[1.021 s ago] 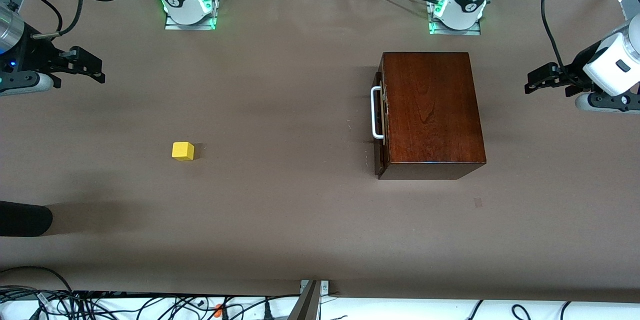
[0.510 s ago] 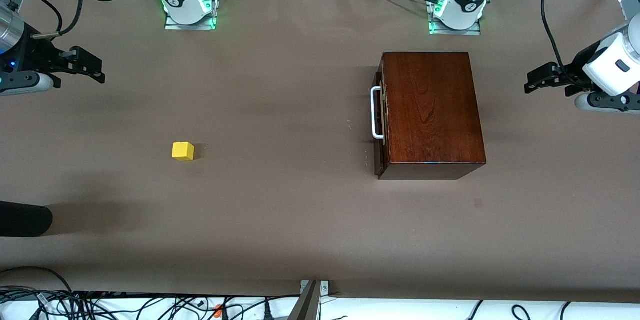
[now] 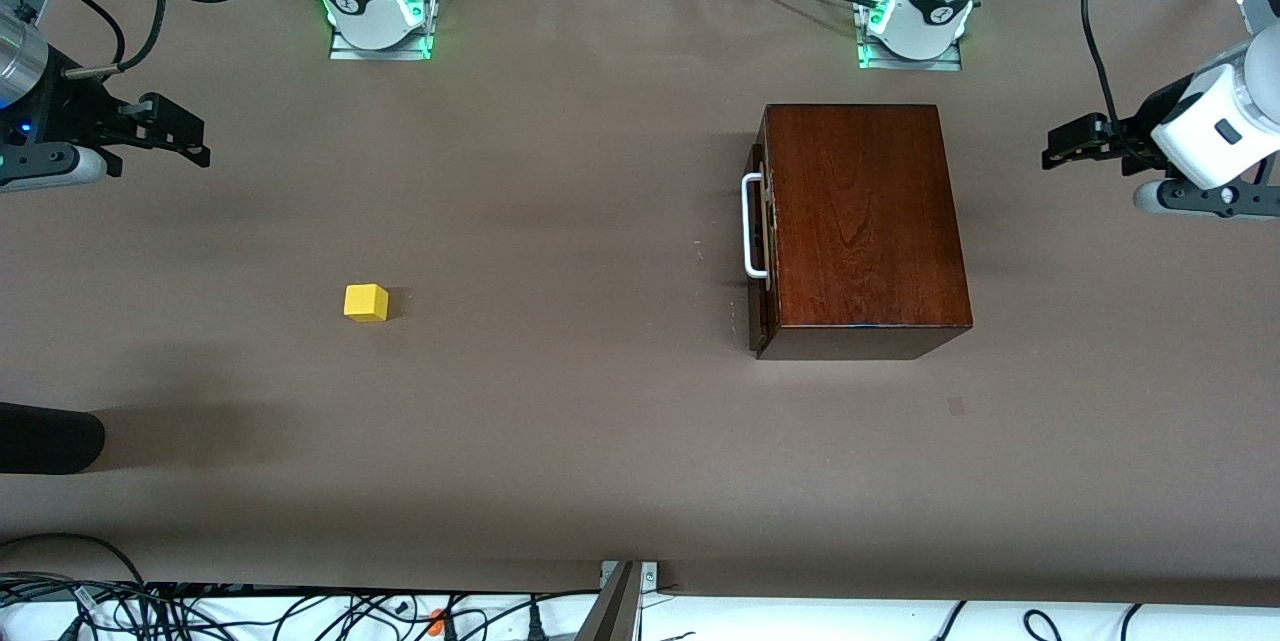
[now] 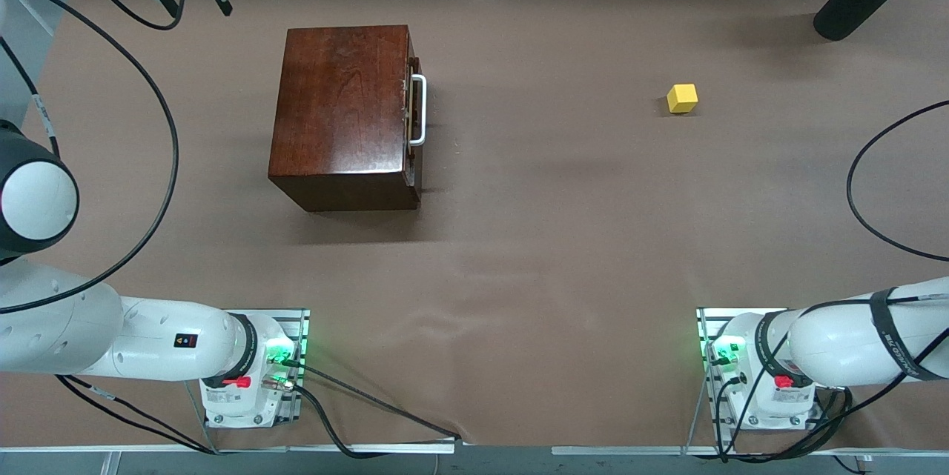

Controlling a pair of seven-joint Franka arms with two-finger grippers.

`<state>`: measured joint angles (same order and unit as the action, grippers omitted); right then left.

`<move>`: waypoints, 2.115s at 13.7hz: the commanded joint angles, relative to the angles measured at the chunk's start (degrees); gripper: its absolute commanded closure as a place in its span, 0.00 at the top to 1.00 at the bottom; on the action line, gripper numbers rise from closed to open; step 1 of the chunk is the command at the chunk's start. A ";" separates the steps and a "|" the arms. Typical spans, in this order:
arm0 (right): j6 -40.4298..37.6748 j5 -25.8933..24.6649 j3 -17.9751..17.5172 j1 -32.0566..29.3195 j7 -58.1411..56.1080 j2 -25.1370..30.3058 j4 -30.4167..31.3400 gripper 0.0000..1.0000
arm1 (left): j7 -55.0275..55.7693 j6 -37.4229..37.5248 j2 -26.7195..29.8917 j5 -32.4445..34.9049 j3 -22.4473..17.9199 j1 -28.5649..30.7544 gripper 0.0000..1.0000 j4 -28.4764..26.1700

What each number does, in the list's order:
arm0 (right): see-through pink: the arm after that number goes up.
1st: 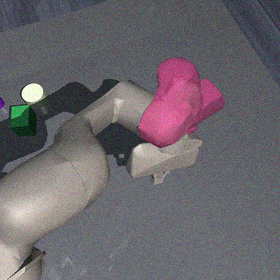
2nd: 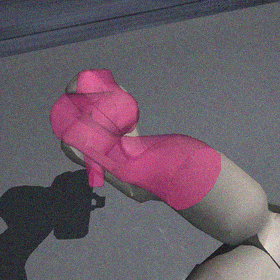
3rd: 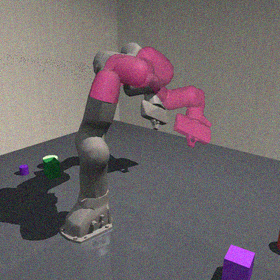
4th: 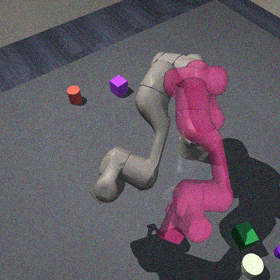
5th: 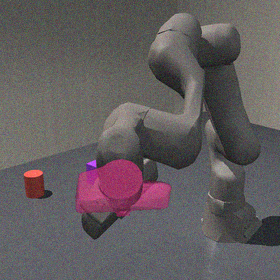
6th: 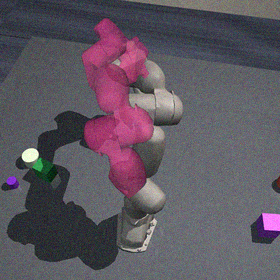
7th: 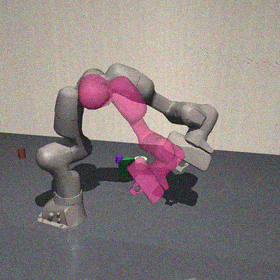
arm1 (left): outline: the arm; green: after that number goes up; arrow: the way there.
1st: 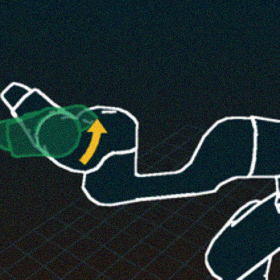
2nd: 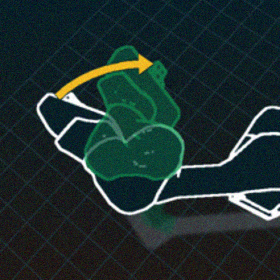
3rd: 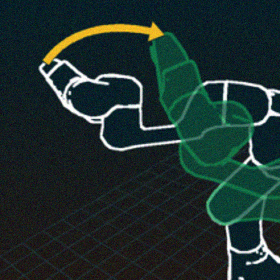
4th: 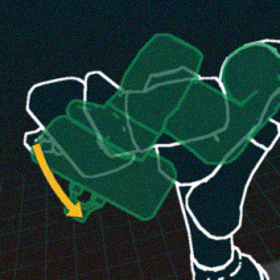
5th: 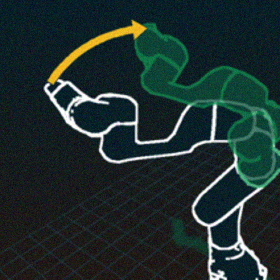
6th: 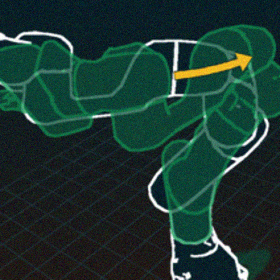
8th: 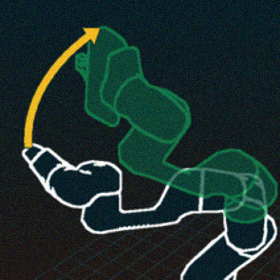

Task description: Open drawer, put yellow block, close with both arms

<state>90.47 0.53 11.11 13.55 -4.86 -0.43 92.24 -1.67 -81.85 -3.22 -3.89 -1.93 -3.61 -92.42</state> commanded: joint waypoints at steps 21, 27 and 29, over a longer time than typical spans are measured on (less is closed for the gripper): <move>-1.26 0.35 -0.03 -0.28 -0.07 -0.62 -1.54 1.00 | 42.44 -17.64 -30.70 16.45 14.14 -26.71 1.00 13.06; -1.26 0.35 0.06 -0.28 -0.07 -0.62 -1.54 1.00 | 45.00 -19.75 -32.02 21.28 14.14 -27.95 1.00 9.81; -1.26 0.35 -0.03 -0.28 -0.07 -0.62 -1.54 1.00 | 46.13 -21.24 -32.64 21.47 14.14 -28.47 1.00 8.66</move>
<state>90.47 0.53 11.21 13.54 -4.86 -0.46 92.23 42.52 -101.45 -35.97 15.82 12.68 -30.97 -82.17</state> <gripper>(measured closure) 0.000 0.000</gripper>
